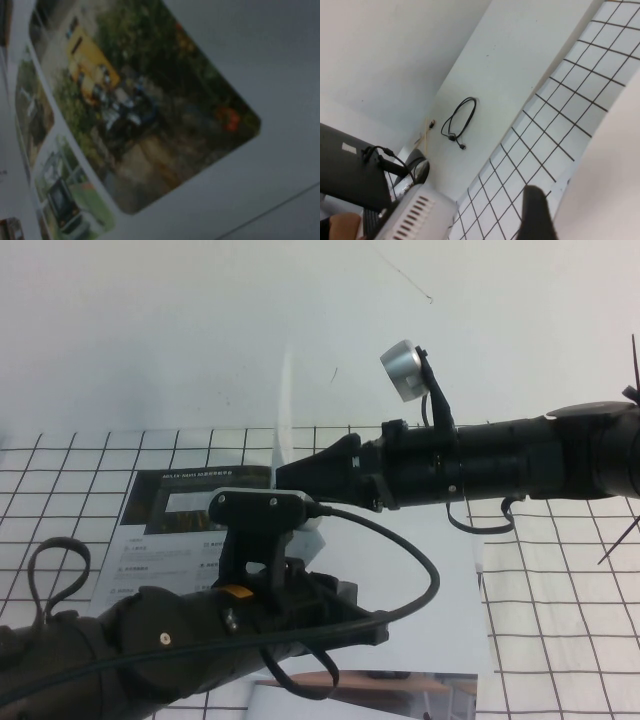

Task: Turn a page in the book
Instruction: Open the closed book

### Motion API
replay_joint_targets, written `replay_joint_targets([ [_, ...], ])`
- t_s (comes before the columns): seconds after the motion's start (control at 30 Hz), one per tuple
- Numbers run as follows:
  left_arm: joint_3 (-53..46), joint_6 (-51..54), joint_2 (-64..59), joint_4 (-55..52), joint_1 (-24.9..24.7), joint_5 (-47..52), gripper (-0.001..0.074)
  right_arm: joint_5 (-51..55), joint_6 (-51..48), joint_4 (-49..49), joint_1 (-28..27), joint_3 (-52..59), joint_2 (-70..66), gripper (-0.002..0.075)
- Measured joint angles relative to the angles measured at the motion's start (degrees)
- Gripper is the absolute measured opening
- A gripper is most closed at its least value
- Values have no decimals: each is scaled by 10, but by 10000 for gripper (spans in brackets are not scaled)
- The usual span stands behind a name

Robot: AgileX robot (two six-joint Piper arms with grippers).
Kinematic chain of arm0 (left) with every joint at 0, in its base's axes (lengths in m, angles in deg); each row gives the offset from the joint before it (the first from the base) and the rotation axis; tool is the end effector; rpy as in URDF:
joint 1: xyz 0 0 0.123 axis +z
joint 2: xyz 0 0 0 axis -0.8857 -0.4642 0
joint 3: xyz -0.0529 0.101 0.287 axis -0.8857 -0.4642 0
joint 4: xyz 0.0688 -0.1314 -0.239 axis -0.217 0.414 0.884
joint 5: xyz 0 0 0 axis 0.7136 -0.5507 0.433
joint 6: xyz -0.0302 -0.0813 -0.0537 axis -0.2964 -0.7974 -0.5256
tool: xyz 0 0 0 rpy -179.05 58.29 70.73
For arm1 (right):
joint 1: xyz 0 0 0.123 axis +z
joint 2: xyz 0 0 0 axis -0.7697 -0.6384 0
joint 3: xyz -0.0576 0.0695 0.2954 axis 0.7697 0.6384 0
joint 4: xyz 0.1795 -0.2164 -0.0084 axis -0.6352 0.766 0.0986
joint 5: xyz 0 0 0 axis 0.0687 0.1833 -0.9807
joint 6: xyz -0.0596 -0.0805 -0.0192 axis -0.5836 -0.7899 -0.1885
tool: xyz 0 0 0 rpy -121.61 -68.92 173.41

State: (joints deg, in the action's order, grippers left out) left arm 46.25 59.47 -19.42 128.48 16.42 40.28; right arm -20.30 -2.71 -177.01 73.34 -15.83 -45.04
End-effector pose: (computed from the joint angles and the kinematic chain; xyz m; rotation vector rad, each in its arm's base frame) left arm 0.2205 -0.2217 0.2284 0.2427 2.2441 -0.7208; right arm 0.3726 0.2485 0.2258 -0.5355 2.0806 1.5202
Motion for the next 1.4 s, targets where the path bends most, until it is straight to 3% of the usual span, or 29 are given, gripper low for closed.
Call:
replay_joint_targets([
  [0.57,0,0,-12,38,0,-39,-3,54,0,0,-3,0,0,441],
  [0.97,0,11,-12,40,0,-39,-3,66,-22,0,-76,0,32,431],
  [1.07,0,21,-12,40,0,-39,-3,66,-28,14,-94,-2,42,370],
  [1.23,0,25,-12,40,0,-40,-3,-13,9,176,-89,-4,44,102],
  [1.4,0,25,-12,48,0,-41,-3,-81,57,308,-48,-4,7,14],
])
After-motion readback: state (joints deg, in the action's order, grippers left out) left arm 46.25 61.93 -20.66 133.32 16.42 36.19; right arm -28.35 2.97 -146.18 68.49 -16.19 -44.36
